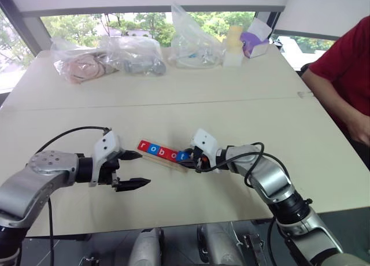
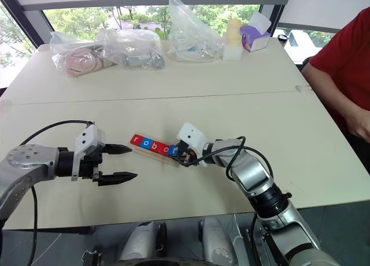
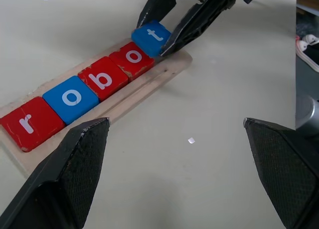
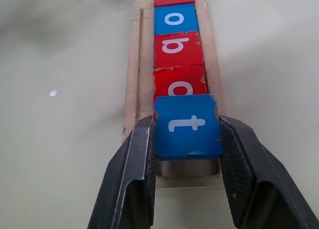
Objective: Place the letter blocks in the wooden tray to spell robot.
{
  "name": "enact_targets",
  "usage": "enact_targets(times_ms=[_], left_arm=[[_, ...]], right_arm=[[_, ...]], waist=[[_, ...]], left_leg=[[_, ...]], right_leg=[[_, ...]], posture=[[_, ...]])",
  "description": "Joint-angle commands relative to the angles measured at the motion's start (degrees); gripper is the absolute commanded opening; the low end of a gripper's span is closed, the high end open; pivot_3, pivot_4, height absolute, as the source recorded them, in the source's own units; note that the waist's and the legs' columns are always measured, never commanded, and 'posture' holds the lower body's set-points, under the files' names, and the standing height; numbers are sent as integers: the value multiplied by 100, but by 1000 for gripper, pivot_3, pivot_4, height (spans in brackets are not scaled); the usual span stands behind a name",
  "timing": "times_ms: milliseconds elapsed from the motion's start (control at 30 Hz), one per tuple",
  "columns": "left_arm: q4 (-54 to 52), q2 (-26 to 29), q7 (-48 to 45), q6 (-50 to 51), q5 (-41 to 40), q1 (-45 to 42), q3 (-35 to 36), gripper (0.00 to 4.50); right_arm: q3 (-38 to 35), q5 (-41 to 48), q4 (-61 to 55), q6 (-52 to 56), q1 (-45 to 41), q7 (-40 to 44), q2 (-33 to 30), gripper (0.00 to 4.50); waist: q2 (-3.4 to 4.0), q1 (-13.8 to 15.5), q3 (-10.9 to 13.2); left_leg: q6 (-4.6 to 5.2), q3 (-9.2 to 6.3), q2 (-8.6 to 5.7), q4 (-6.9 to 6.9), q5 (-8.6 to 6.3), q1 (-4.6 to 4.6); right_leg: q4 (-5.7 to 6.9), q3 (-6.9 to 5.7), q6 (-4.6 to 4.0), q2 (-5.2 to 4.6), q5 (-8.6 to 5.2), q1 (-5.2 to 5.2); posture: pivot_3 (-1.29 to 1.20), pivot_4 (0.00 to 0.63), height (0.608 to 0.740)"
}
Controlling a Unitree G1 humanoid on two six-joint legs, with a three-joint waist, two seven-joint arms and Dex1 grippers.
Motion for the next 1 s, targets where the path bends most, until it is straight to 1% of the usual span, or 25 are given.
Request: enact_targets(times_ms=[33, 400, 1000], left_arm=[[-128, 1, 33, 0, 27, -98, 12, 4500], [-87, -32, 49, -6, 28, -171, -28, 4500], [-122, -73, 119, -1, 7, -197, -48, 4500]], right_arm=[[21, 42, -262, -41, 1, -9, -15, 1160], [-112, 129, -489, 134, 71, -149, -63, 1160], [56, 122, -431, 65, 133, -181, -81, 1160]], waist=[[0, 0, 0], [0, -1, 0], [0, 0, 0]], left_leg=[[0, 0, 0, 0, 0, 0], [0, 0, 0, 0, 0, 0], [0, 0, -1, 0, 0, 0]], right_leg=[[0, 0, 0, 0, 0, 0], [0, 0, 0, 0, 0, 0], [0, 0, 0, 0, 0, 0]], posture=[[0, 150, 735], [0, 150, 735], [0, 150, 735]])
